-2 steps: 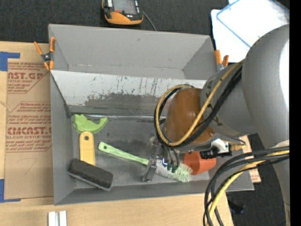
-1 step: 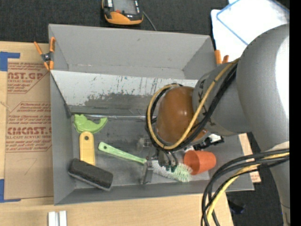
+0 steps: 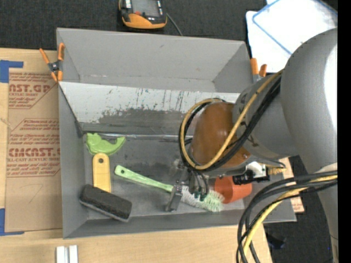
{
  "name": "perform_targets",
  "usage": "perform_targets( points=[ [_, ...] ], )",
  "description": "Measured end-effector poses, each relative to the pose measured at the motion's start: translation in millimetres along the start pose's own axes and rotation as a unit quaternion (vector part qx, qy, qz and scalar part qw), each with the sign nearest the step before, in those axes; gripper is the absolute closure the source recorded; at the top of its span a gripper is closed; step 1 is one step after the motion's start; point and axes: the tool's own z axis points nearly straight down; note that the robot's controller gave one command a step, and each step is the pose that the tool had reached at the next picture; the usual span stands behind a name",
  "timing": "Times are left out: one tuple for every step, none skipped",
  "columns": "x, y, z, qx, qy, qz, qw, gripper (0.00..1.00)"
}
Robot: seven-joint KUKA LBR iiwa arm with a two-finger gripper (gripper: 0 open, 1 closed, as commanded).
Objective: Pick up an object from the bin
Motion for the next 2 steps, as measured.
perform_targets(
  points=[
    [16.3, 59.1, -0.4, 0.002, 0.0053, -0.071, 0.9975, 1.00],
    [16.2, 59.1, -0.4, 0.002, 0.0053, -0.071, 0.9975, 1.00]
  ],
)
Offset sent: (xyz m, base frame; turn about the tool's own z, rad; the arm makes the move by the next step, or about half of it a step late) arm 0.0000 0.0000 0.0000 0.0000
